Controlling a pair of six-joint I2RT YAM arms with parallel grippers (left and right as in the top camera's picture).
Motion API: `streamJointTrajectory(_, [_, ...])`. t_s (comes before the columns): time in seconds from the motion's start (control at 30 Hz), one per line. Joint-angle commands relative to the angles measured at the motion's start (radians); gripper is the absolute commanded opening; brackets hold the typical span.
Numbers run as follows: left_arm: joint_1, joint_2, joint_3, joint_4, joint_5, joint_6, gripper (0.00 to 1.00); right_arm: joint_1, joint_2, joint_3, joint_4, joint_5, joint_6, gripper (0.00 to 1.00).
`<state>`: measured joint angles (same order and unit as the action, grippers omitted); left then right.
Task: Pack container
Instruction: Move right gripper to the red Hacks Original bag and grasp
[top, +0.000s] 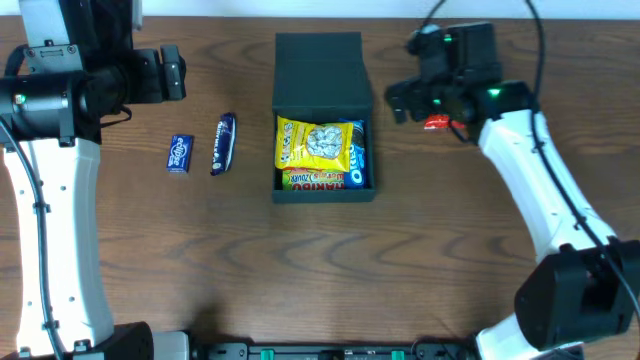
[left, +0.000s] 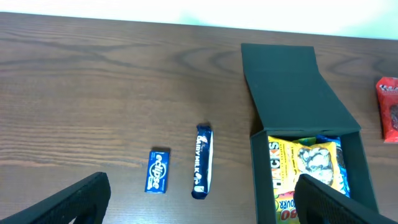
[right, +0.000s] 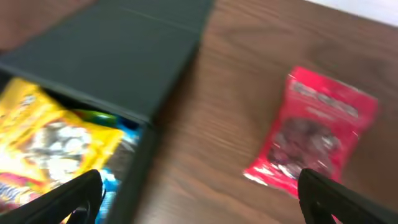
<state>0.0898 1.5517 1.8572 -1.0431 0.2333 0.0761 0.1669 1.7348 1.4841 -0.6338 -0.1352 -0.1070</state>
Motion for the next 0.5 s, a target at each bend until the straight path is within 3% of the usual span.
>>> streamJointTrajectory(0.0, [0.002,-0.013,0.003,-0.002,0.004,0.007,0.95,-0.02,0.023,-0.002,0.022,0.134,0.092,0.99])
streamJointTrajectory(0.1, [0.002,-0.009,0.003,-0.001,0.004,0.007,0.95,-0.058,0.074,-0.002,0.088,0.262,0.184,0.99])
streamJointTrajectory(0.47, [0.002,-0.002,0.002,0.0,0.004,0.007,0.95,-0.141,0.331,-0.001,0.35,0.263,0.226,0.91])
